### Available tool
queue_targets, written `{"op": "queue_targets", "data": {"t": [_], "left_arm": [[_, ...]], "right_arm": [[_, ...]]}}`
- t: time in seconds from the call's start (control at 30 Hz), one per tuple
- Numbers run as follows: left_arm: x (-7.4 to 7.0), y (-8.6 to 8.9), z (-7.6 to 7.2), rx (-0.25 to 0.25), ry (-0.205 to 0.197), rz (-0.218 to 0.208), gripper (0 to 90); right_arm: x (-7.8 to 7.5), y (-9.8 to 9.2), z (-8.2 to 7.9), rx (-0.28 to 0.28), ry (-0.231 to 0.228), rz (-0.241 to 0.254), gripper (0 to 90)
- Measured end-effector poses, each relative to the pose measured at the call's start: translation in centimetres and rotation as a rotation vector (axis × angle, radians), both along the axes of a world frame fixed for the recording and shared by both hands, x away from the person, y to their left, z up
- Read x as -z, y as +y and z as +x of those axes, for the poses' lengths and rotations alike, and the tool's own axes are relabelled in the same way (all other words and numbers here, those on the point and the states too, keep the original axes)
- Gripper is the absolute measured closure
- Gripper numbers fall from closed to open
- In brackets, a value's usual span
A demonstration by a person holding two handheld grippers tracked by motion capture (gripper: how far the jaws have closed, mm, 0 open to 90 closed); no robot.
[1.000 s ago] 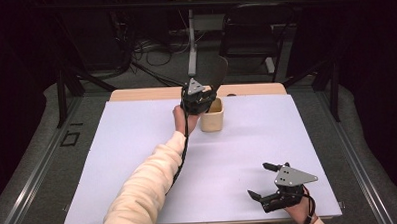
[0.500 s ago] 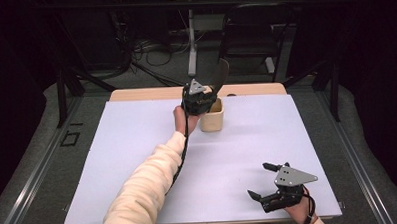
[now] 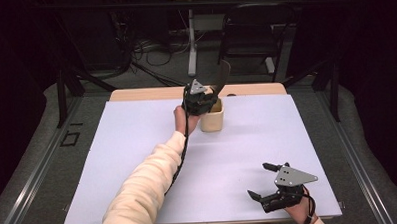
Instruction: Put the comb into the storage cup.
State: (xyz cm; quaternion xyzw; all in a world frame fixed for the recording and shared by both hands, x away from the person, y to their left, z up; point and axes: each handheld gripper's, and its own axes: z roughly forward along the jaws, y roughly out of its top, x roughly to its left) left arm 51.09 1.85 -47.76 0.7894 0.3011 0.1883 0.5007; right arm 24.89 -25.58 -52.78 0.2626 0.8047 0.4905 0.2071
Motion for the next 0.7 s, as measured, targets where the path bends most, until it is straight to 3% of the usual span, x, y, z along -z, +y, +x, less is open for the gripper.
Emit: {"op": "queue_targets", "data": {"t": [0.3,0.7], "left_arm": [[0.19,-0.30,0.05,0.017,0.019,0.028,72.1],[0.39,-0.38,0.09,0.019,0.030,0.030,72.1]], "right_arm": [[0.01,-0.02,0.04,-0.001,-0.001,-0.004,1.6],[0.02,0.00,0.03,-0.001,0.001,-0.004,1.5]]}}
